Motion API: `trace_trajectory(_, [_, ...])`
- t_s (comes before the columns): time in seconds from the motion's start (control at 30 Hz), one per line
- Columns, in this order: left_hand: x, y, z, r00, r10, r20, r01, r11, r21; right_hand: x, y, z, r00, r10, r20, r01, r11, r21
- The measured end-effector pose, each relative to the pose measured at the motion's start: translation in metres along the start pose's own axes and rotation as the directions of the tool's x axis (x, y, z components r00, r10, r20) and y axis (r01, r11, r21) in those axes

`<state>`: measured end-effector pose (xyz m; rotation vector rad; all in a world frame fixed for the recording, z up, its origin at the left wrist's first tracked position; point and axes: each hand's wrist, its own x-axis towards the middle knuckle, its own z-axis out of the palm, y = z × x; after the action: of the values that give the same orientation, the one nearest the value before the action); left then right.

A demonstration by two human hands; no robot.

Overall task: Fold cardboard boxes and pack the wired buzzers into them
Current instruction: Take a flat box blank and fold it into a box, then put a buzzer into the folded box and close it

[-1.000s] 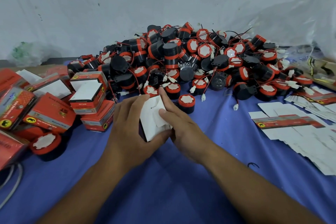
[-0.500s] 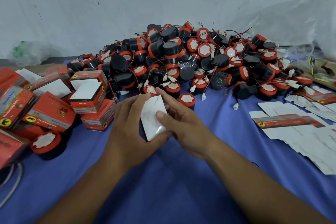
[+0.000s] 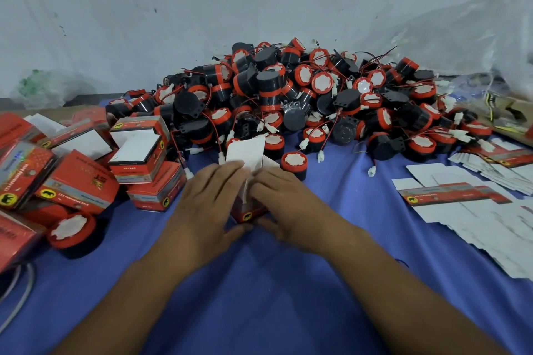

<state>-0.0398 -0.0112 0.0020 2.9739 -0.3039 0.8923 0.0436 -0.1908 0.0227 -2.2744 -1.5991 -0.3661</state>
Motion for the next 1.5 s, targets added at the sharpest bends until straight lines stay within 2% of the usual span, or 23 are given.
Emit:
trace_trajectory(0.1, [0.004, -0.002, -0.002, 0.993, -0.111, -0.044, 0.113, 0.993, 0.033, 0.002, 0.004, 0.003, 0.995, 0.103, 0.015, -0.101, 0.988, -0.113])
trace_trajectory(0.23, [0.006, -0.002, -0.002, 0.977, -0.2, -0.073, 0.2, 0.98, 0.002, 0.0, 0.005, 0.009, 0.946, 0.324, 0.016, -0.32, 0.939, -0.13])
trace_trajectory(0.33, [0.002, -0.001, 0.005, 0.964, -0.265, -0.027, 0.255, 0.946, -0.201, 0.001, 0.002, 0.011, 0.9, 0.435, 0.012, -0.434, 0.899, -0.054])
trace_trajectory(0.47, [-0.006, -0.008, 0.012, 0.883, -0.448, 0.138, 0.449, 0.725, -0.522, -0.002, 0.004, 0.011, 0.886, 0.464, 0.014, -0.461, 0.877, 0.136])
trace_trajectory(0.57, [-0.008, -0.013, 0.013, 0.848, -0.496, 0.187, 0.494, 0.614, -0.615, -0.001, 0.017, 0.013, 0.769, 0.638, -0.049, -0.574, 0.722, 0.387])
trace_trajectory(0.63, [-0.008, -0.014, 0.014, 0.846, -0.492, 0.205, 0.494, 0.579, -0.649, -0.001, 0.037, 0.017, 0.676, 0.716, -0.173, -0.614, 0.678, 0.404])
trace_trajectory(0.67, [-0.008, -0.014, 0.014, 0.848, -0.484, 0.215, 0.493, 0.575, -0.653, -0.003, 0.047, 0.019, 0.662, 0.714, -0.229, -0.622, 0.693, 0.363])
trace_trajectory(0.73, [-0.009, -0.014, 0.013, 0.858, -0.461, 0.227, 0.486, 0.585, -0.649, -0.004, 0.064, 0.022, 0.694, 0.676, -0.248, -0.619, 0.736, 0.274])
trace_trajectory(0.87, [-0.011, -0.013, 0.01, 0.883, -0.413, 0.225, 0.453, 0.62, -0.641, -0.001, 0.079, 0.033, 0.857, 0.514, -0.039, -0.505, 0.853, 0.131])
trace_trajectory(0.93, [-0.012, -0.012, 0.009, 0.895, -0.388, 0.222, 0.435, 0.644, -0.629, -0.001, 0.08, 0.037, 0.853, 0.518, -0.053, -0.504, 0.847, 0.17])
trace_trajectory(1.0, [-0.012, -0.011, 0.008, 0.902, -0.373, 0.217, 0.421, 0.65, -0.632, -0.003, 0.079, 0.033, 0.789, 0.59, -0.171, -0.546, 0.801, 0.244])
trace_trajectory(1.07, [-0.012, -0.01, 0.008, 0.907, -0.364, 0.212, 0.41, 0.648, -0.642, -0.005, 0.08, 0.021, 0.675, 0.678, -0.291, -0.57, 0.729, 0.379])
trace_trajectory(1.13, [-0.012, -0.01, 0.008, 0.909, -0.362, 0.208, 0.405, 0.643, -0.65, -0.008, 0.079, 0.003, 0.578, 0.737, -0.35, -0.487, 0.656, 0.577])
trace_trajectory(1.17, [-0.011, -0.01, 0.008, 0.909, -0.363, 0.205, 0.404, 0.643, -0.651, -0.01, 0.075, -0.006, 0.568, 0.74, -0.36, -0.426, 0.639, 0.641])
trace_trajectory(1.27, [-0.011, -0.009, 0.009, 0.914, -0.359, 0.19, 0.391, 0.65, -0.652, -0.012, 0.053, -0.026, 0.615, 0.696, -0.371, -0.233, 0.609, 0.758])
trace_trajectory(1.33, [-0.011, -0.009, 0.01, 0.919, -0.351, 0.178, 0.376, 0.65, -0.661, -0.01, 0.035, -0.032, 0.699, 0.611, -0.372, -0.083, 0.585, 0.807])
trace_trajectory(1.37, [-0.012, -0.009, 0.011, 0.922, -0.348, 0.172, 0.369, 0.648, -0.666, -0.009, 0.029, -0.031, 0.753, 0.535, -0.384, -0.039, 0.619, 0.785])
trace_trajectory(1.43, [-0.013, -0.01, 0.012, 0.927, -0.339, 0.158, 0.352, 0.649, -0.674, -0.009, 0.021, -0.026, 0.854, 0.339, -0.394, -0.013, 0.771, 0.636])
trace_trajectory(1.5, [-0.014, -0.013, 0.013, 0.937, -0.321, 0.137, 0.326, 0.663, -0.674, -0.01, 0.02, -0.018, 0.911, 0.196, -0.362, -0.013, 0.893, 0.45])
